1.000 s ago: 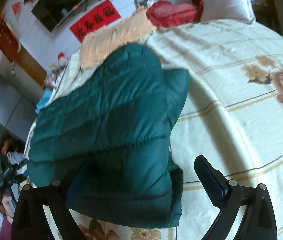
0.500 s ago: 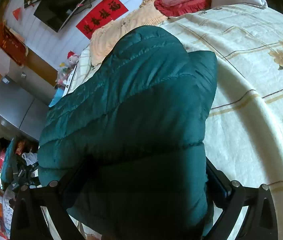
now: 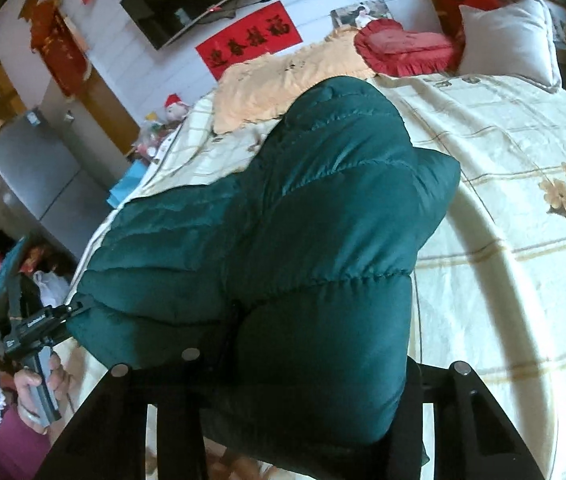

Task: Fold large clothes

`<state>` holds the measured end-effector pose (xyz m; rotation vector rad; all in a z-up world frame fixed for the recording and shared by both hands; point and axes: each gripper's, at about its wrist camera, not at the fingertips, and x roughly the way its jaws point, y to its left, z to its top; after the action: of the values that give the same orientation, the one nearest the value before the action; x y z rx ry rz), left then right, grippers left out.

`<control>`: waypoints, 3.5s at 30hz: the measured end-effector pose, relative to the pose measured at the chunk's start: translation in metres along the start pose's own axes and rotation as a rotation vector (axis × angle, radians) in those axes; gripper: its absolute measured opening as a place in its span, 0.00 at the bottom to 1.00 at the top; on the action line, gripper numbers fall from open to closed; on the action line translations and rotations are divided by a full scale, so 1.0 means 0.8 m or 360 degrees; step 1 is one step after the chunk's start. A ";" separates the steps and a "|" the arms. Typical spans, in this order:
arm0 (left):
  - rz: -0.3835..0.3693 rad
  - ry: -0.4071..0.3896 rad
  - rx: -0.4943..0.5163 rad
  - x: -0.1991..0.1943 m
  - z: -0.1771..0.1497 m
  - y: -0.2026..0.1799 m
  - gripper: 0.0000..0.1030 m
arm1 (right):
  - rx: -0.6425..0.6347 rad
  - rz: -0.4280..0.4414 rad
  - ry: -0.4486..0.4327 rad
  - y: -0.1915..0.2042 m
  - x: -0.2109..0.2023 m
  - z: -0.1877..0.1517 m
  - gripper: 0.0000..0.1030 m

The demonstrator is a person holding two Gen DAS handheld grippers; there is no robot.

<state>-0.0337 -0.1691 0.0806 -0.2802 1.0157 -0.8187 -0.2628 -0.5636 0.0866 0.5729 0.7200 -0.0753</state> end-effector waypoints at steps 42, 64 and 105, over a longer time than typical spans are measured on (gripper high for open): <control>0.0775 -0.0338 0.0416 -0.115 -0.180 -0.158 0.65 | -0.0352 -0.0429 -0.0328 0.176 -0.130 -0.157 0.87; 0.0855 -0.0355 0.0463 -0.112 -0.193 -0.170 0.65 | -0.0349 -0.0415 -0.0272 0.205 -0.108 -0.176 0.90; 0.0831 -0.0371 0.0512 -0.104 -0.193 -0.181 0.65 | -0.0324 -0.0400 -0.0238 0.200 -0.101 -0.177 0.91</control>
<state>-0.2542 -0.1841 0.1346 0.1611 0.6781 -0.4478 -0.3682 -0.3652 0.1276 0.2767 0.6418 -0.2726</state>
